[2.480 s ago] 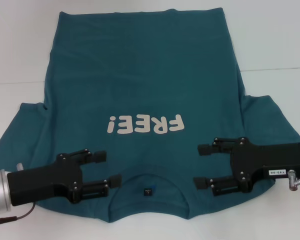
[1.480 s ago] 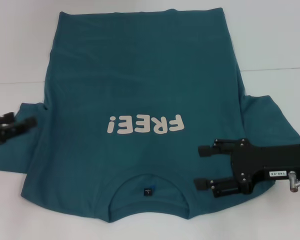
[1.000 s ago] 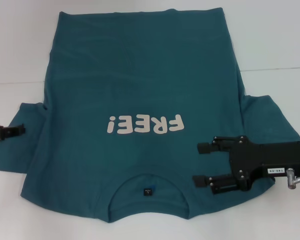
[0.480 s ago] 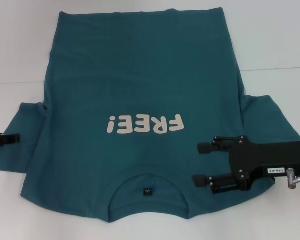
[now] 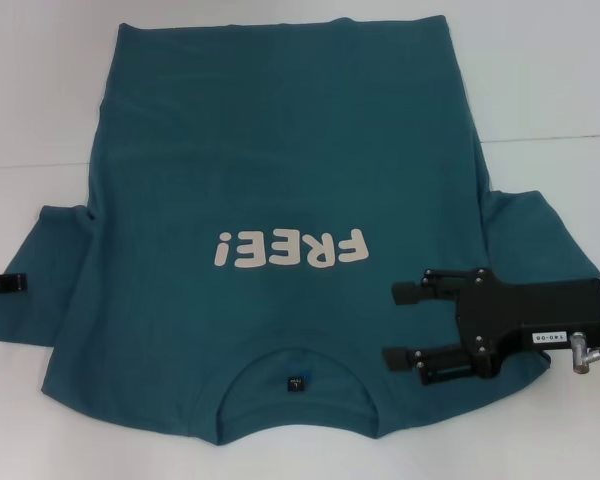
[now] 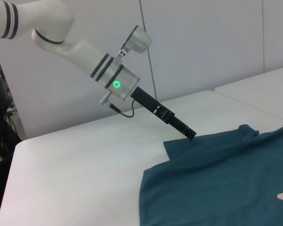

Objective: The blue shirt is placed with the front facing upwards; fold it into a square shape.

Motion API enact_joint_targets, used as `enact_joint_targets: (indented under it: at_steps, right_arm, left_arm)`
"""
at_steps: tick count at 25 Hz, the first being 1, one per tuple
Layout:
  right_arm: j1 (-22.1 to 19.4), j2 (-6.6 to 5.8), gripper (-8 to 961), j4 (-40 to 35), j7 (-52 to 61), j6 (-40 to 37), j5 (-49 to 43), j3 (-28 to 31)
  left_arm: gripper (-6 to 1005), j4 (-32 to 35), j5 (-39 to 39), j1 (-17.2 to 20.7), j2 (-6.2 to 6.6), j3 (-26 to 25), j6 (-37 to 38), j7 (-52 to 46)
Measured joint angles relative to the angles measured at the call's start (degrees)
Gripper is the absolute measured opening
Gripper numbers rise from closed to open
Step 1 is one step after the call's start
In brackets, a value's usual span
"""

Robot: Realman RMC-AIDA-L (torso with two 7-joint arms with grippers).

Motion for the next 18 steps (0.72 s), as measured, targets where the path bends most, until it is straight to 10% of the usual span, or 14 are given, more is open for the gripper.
enact_joint_targets:
  at_steps: [18]
  right_arm:
    - [0.29,-0.03,910,0.0,0.0,0.0,-0.09,0.0]
  left_arm:
    - [786,2.47,1.55,-0.69,0.37,0.57,-2.21,0.4]
